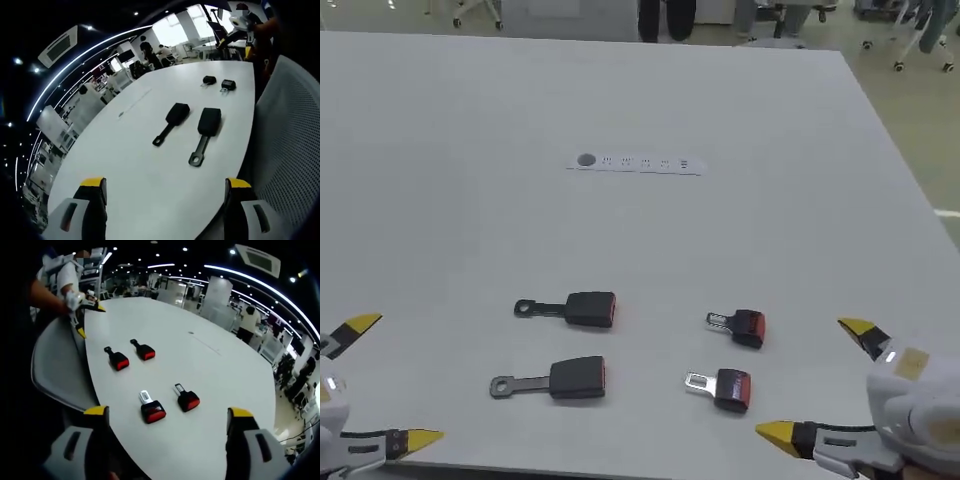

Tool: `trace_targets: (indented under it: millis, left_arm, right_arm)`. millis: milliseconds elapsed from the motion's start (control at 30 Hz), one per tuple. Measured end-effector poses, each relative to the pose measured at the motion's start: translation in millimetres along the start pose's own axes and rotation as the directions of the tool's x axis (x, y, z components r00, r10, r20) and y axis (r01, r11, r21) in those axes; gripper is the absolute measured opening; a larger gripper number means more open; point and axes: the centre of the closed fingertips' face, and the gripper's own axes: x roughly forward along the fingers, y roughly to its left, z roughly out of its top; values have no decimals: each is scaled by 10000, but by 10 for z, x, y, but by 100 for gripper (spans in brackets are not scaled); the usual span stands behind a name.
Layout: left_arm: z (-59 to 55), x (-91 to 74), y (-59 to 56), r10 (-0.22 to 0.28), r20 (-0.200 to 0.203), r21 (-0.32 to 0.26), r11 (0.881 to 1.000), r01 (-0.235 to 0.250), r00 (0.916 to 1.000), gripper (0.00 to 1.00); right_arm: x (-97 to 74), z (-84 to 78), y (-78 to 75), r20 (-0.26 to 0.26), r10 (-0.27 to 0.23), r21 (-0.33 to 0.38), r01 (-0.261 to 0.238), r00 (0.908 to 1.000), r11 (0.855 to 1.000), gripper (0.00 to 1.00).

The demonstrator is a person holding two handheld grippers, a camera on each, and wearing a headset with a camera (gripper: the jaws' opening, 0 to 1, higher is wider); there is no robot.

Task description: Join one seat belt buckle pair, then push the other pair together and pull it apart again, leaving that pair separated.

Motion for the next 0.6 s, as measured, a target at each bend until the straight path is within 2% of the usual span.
trace_targets:
  millis: [67, 133, 167, 233, 367, 467, 600]
  left_arm:
    - [29, -10, -37, -129, -36, 319, 9994, 130, 9999, 100]
    - [-2, -10, -100, -433, -333, 365, 9983, 445, 9985, 100]
    - [27, -8, -142, -620, -258, 196, 9978, 626, 9977, 100]
    - [47, -10, -149, -604, -282, 174, 9980, 609, 9978, 100]
    - [93, -26, -141, -494, -244, -104, 9987, 492, 9985, 99]
    - [136, -30, -161, -607, -205, -627, 9963, 593, 9979, 100]
    - [176, -18, -186, -695, -298, -638, 9957, 675, 9971, 98]
  right_arm:
    - [8, -17, 4, -74, 36, -90, -37, 10000, 10000, 98]
    - [7, -66, 8, -352, -56, -674, 32, 9994, 9977, 97]
    - [10, -83, 35, -375, -15, -579, -7, 9993, 9983, 96]
    - [0, -88, 53, -370, 14, -300, -25, 9993, 9995, 96]
    - [6, -107, 86, -437, 86, -213, -96, 9990, 9997, 91]
    - [22, -103, 107, -475, 176, -117, -182, 9987, 9998, 90]
    - [46, -79, 120, -429, 305, -28, -306, 9986, 9995, 90]
